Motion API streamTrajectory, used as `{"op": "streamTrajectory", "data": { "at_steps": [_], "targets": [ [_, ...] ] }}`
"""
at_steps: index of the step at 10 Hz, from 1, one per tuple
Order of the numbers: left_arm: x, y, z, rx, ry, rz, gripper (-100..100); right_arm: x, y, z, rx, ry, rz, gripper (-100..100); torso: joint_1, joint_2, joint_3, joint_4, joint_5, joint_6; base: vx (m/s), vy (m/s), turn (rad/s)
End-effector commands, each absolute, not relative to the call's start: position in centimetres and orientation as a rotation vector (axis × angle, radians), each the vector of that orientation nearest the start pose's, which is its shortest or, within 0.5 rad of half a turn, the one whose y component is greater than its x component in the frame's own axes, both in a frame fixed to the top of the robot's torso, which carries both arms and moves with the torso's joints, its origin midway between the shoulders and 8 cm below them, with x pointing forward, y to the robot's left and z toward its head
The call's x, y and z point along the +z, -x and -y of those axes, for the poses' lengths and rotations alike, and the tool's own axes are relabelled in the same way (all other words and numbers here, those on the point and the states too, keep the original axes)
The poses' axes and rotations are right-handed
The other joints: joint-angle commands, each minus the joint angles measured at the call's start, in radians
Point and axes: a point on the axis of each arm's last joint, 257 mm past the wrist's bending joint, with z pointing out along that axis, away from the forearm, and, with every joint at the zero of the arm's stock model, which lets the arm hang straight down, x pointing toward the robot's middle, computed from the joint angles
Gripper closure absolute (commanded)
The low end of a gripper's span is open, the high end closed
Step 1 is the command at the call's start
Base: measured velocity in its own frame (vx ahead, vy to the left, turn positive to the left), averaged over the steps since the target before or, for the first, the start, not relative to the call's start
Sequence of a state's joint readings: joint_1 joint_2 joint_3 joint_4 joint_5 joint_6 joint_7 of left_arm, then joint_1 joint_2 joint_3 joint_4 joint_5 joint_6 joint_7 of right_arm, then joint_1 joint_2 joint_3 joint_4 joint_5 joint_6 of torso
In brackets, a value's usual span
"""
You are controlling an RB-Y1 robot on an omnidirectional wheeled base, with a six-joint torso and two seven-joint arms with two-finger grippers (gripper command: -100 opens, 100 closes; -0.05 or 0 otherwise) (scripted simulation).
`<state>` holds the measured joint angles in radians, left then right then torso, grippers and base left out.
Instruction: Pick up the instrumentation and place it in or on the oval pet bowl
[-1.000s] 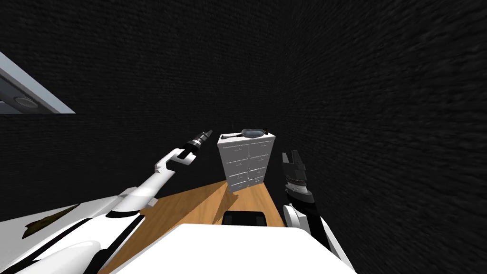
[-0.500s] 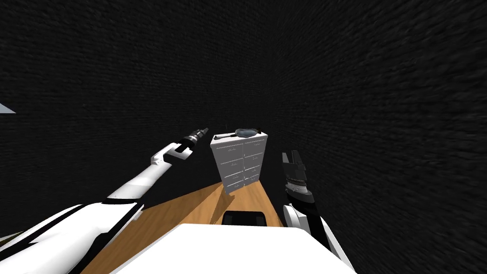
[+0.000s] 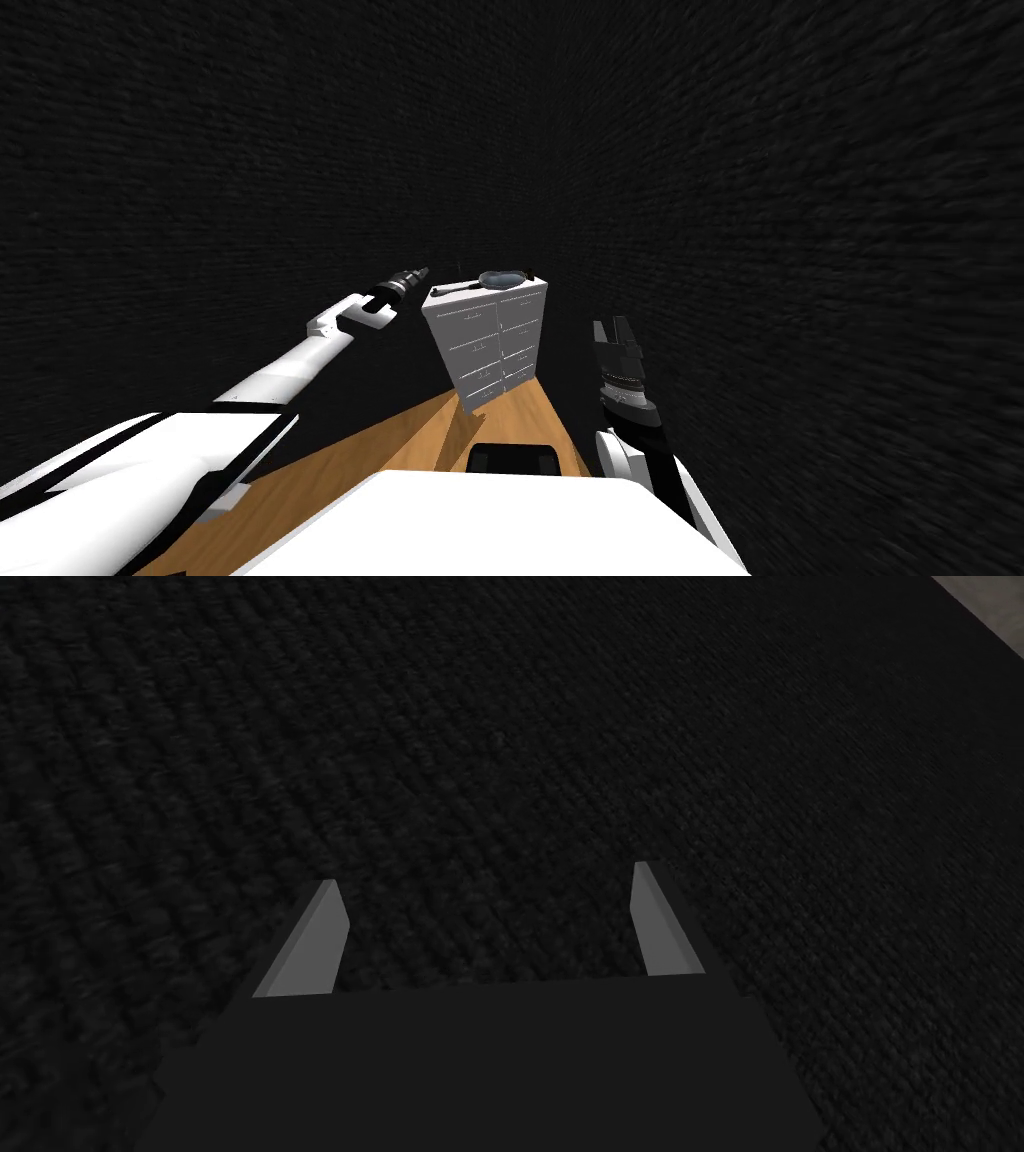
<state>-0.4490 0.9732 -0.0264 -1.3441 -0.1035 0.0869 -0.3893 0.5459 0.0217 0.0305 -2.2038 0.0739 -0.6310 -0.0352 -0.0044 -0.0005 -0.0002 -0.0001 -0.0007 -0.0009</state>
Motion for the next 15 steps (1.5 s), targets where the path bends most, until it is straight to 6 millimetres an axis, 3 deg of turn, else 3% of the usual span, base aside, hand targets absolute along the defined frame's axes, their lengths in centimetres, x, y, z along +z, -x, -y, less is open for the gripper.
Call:
{"op": "streamTrajectory", "data": {
  "at_steps": [1, 7, 10, 12, 13, 14, 15],
  "targets": [
    [7.4, -62.8, -51.0, 0.005, 0.176, -1.342, -100, 0.0, -33.5, 26.5, 1.312, -0.630, -0.625, 0, 0.000, 0.000, 0.000, 0.000, 0.000, 0.000, 0.013, -0.057, -0.177],
    [6.5, -62.5, -58.3, 0.161, 0.252, -1.400, -100, 0.0, -33.5, 26.5, 1.312, -0.630, -0.625, 0, 0.000, -0.001, -0.001, 0.000, 0.000, 0.000, 0.029, -0.060, -0.198],
    [4.5, -61.8, -62.3, 0.244, 0.302, -1.450, -100, 0.0, -33.5, 26.5, 1.312, -0.630, -0.625, 0, -0.001, -0.002, -0.001, -0.001, 0.000, 0.001, 0.054, -0.068, -0.248],
    [2.9, -61.3, -63.9, 0.279, 0.324, -1.482, -100, 0.0, -33.5, 26.5, 1.312, -0.630, -0.625, 0, 0.000, -0.003, -0.002, -0.001, 0.000, 0.000, 0.062, -0.059, -0.184],
    [1.1, -61.0, -64.8, 0.299, 0.339, -1.513, -100, 0.0, -33.5, 26.5, 1.312, -0.630, -0.625, 0, 0.000, -0.002, -0.002, -0.001, 0.000, 0.000, 0.053, -0.059, -0.147],
    [1.9, -61.2, -64.5, 0.286, 0.331, -1.496, -100, 0.0, -33.5, 26.5, 1.312, -0.630, -0.625, 0, 0.000, -0.002, -0.001, -0.001, 0.000, 0.000, 0.024, -0.024, -0.026],
    [1.7, -61.2, -64.5, 0.288, 0.332, -1.499, 0, 0.0, -33.5, 26.5, 1.312, -0.630, -0.625, 0, 0.002, 0.000, 0.000, 0.000, 0.000, -0.001, 0.005, -0.005, 0.005]
  ]
}}
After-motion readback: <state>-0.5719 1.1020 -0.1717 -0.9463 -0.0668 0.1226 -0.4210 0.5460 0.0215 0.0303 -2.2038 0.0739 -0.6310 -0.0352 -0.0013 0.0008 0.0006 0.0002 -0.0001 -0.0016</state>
